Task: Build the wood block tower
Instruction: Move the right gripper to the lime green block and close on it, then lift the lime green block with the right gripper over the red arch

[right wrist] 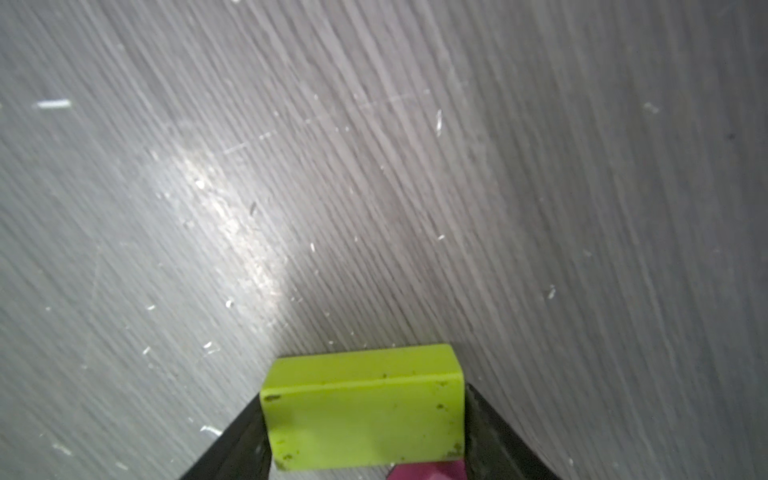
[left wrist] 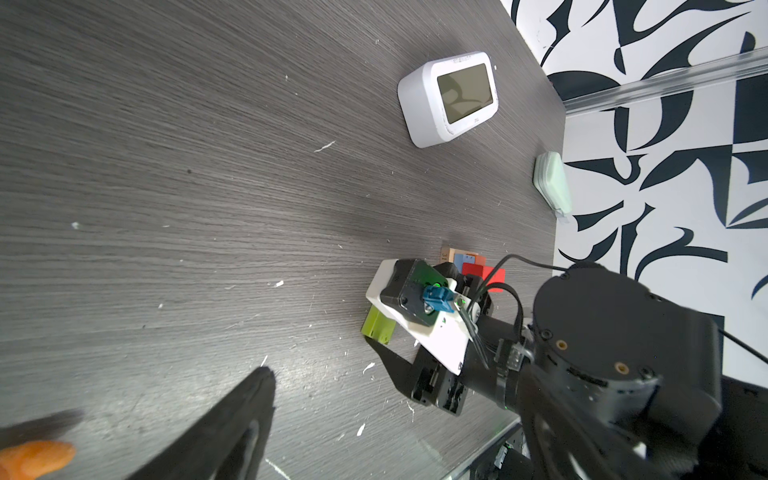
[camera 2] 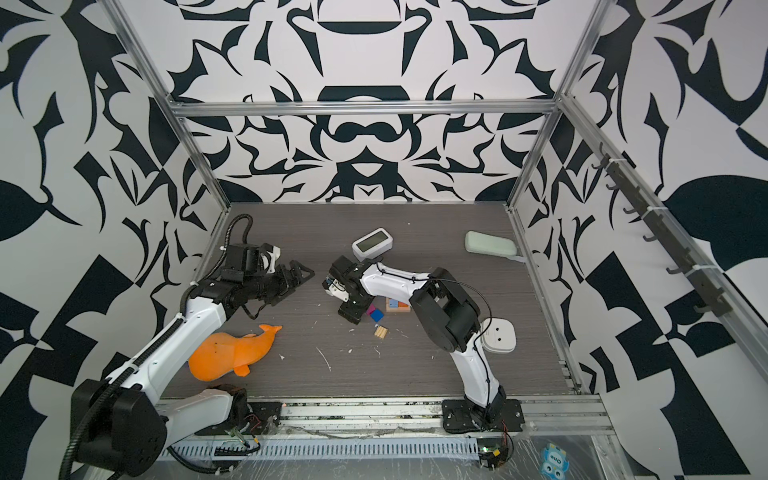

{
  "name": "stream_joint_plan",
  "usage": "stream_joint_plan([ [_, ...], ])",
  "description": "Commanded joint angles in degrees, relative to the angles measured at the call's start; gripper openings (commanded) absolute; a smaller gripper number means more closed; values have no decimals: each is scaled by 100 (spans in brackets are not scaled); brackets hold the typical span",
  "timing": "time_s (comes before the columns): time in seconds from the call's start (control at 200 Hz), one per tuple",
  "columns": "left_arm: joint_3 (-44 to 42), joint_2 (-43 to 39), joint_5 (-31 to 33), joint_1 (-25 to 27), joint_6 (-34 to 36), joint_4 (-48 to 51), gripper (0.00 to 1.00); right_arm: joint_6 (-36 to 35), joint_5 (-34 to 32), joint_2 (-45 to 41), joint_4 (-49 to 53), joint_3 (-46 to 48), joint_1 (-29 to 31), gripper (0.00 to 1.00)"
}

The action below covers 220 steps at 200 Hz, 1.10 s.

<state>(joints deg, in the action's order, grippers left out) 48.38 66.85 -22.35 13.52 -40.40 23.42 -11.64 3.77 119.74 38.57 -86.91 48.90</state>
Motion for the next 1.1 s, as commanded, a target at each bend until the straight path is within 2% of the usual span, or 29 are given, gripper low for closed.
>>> stream_joint_plan([
  [0.0, -72, -5, -50, -16, 76, 23, 94, 108, -48, -7, -4, 70, 58, 70],
  [0.28, -73, -11, -48, -16, 85, 31, 94, 427, -156, -10, -29, -90, 43, 60],
  [0.66, -66, 85, -179, -16, 137, -68, 94, 1551, 124, -478, 68, -352, -159, 58],
  [0.835, -74, 169, -345, -16, 129, -213, 94, 2033, 12, -670, 470, -607, -207, 58],
  [1.095, -27, 319, -542, 22, 147, -348, 95, 2798, -524, -1066, 929, -711, -250, 57],
])
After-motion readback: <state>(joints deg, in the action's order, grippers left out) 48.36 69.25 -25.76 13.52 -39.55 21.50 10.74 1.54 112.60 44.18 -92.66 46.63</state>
